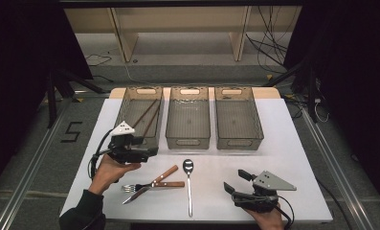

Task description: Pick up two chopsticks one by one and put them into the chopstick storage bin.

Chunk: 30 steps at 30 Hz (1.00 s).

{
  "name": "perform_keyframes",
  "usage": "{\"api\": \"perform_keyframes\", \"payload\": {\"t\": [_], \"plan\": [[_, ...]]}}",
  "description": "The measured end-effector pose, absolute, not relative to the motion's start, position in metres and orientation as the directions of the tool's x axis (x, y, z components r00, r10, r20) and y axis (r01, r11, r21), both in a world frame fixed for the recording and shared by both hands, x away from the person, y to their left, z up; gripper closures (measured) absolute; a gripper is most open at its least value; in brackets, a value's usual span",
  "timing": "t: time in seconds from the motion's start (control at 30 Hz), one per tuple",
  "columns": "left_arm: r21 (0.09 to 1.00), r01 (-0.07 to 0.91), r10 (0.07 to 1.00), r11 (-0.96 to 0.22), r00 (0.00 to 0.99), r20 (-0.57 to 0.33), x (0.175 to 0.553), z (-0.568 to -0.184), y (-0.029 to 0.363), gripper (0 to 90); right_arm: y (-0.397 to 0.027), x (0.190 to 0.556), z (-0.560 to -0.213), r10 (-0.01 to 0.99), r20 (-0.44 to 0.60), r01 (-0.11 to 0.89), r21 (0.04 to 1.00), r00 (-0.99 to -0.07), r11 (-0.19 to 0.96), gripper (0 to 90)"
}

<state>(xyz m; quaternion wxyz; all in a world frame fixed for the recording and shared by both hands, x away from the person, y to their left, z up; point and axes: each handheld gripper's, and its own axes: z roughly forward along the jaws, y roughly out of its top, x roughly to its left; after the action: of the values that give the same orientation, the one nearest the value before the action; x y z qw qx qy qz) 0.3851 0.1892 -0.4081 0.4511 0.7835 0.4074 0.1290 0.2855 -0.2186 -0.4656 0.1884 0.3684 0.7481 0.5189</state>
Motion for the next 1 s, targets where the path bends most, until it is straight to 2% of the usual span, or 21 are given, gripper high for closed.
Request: {"api": "perform_keyframes", "payload": {"t": [0.67, 1.0], "plan": [[0.892, 0.432, 0.750, -0.130, 0.631, -0.196, 0.356, -0.438, 0.192, 20.6, -0.163, 0.279, -0.474, 0.732, 0.072, 0.438, 0.839, -0.677, 0.322, 30.2], [0.893, 0.423, 0.752, -0.156, 0.637, -0.170, 0.341, -0.455, 0.189, 20.0, -0.151, 0.277, -0.477, 0.722, 0.053, 0.439, 0.824, -0.690, 0.359, 30.0]]}}
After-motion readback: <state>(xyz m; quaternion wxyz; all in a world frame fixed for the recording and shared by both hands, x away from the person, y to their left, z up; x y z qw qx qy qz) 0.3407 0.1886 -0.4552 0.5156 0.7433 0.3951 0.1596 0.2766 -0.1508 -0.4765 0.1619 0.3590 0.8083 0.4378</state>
